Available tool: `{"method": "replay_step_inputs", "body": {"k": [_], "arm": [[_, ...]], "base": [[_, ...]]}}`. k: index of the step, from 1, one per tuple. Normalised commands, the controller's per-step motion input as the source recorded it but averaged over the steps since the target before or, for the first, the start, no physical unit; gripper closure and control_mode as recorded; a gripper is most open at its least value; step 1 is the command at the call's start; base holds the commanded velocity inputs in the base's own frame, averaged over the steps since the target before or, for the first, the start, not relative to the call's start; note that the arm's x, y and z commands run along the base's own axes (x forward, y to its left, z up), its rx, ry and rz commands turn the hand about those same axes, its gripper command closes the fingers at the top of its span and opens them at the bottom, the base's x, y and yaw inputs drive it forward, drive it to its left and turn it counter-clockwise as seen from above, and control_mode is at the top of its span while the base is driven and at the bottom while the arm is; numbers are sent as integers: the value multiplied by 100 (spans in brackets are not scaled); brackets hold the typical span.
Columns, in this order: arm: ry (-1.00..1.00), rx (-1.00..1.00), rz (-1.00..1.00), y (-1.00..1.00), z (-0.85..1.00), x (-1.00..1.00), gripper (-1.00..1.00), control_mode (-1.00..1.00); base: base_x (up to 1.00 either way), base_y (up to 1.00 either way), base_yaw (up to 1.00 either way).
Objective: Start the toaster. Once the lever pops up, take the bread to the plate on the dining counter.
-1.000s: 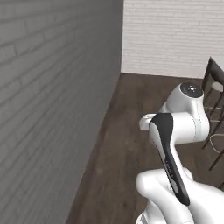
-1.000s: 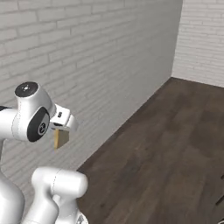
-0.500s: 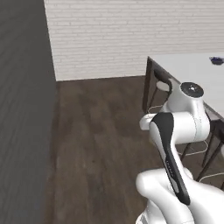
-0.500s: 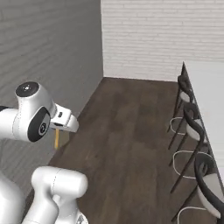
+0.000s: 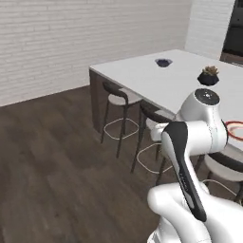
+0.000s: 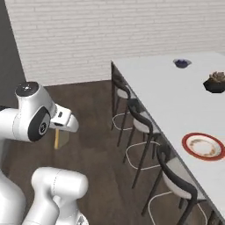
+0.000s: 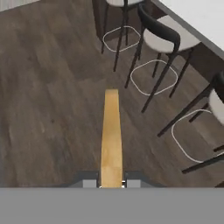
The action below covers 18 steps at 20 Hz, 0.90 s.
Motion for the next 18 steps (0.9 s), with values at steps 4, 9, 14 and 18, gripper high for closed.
{"method": "replay_step_inputs", "body": {"k": [4, 9, 14, 18], "arm": [[0, 0, 0, 0, 0, 0, 100, 100], [0, 0, 0, 0, 0, 0, 100, 100], [0, 0, 0, 0, 0, 0, 100, 100], [0, 0, 0, 0, 0, 0, 100, 100]], "base": [[27, 0, -82], [23, 8, -84], [35, 19, -81], [77, 38, -65]]}}
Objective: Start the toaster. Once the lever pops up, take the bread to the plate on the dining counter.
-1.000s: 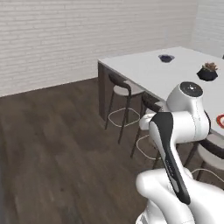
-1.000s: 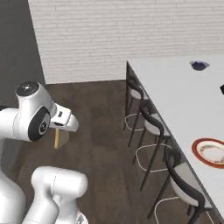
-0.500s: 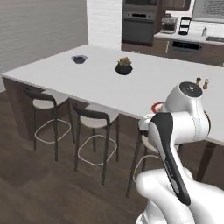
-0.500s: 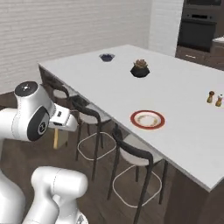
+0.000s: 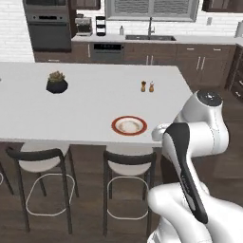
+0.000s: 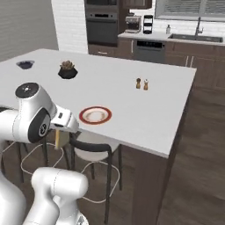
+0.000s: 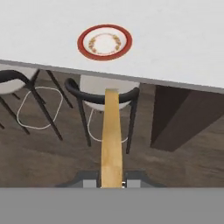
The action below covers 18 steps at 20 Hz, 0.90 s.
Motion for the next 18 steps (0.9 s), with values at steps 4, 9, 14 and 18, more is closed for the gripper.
{"method": "replay_step_inputs", "body": {"k": [4, 9, 14, 18], "arm": [[0, 0, 0, 0, 0, 0, 100, 100], [0, 0, 0, 0, 0, 0, 100, 100], [-10, 1, -11, 21, 0, 12, 100, -100], [-20, 11, 9, 3, -2, 14, 100, -100]], "base": [[91, 41, -49], [76, 46, -39], [8, 9, -6], [0, 0, 0]]}}
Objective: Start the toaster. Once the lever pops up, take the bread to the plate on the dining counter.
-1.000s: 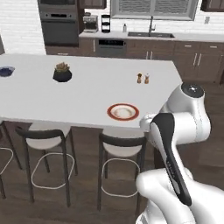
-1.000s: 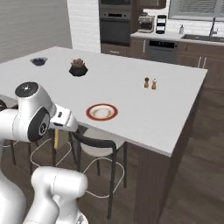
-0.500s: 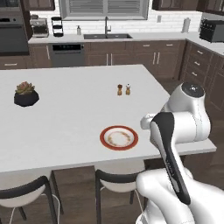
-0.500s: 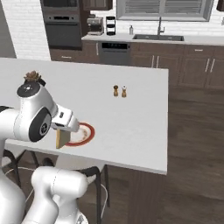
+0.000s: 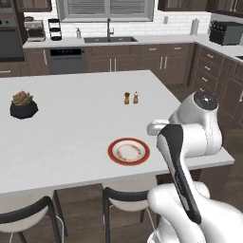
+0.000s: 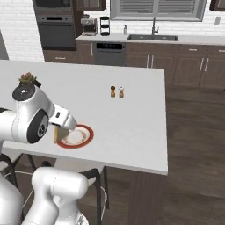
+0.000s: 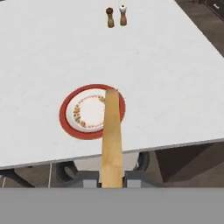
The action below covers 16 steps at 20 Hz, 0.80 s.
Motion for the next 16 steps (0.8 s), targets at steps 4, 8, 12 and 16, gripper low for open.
{"method": "replay_step_inputs", "body": {"k": [4, 8, 12, 16], "arm": [[-8, 20, 25, 0, -14, 61, 100, -100], [-2, 25, 31, 0, -23, 61, 100, -100], [2, 25, 30, 0, -34, 84, 100, -100], [6, 22, 30, 0, -50, 71, 100, -100]], "base": [[0, 0, 0], [0, 0, 0], [0, 0, 0], [0, 0, 0]]}}
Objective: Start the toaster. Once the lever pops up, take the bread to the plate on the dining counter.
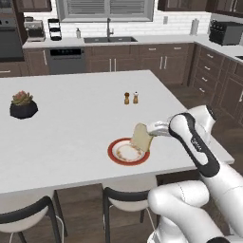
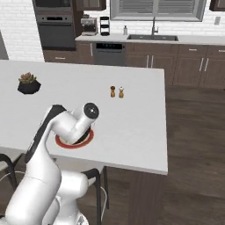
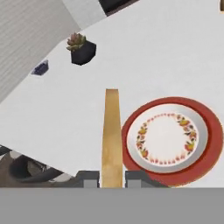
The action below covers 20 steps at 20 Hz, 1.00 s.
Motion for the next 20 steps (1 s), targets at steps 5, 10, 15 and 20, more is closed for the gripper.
{"method": "replay_step_inputs", "body": {"k": [5, 10, 15, 20], "arm": [[1, 15, 19, 17, -51, 33, 100, -100], [0, 2, 2, 35, -34, 28, 100, -100], [2, -3, -2, 37, -37, 17, 100, -100], [2, -6, -5, 21, -42, 13, 100, -100]], "base": [[0, 0, 0], [0, 0, 0], [0, 0, 0], [0, 0, 0]]}}
